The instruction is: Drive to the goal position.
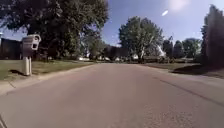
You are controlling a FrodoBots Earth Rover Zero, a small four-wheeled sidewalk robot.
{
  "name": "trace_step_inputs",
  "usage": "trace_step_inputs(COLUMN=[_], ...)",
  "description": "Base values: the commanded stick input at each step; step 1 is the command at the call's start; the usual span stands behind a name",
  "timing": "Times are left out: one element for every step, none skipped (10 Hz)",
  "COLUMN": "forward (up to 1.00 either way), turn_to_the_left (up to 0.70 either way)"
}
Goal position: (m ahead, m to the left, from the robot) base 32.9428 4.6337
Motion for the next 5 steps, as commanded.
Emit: trace_step_inputs(forward=[0.7, 0.7, 0.7, 0.7, 0.7], turn_to_the_left=[0.0, 0.0, 0.0, 0.0, 0.0])
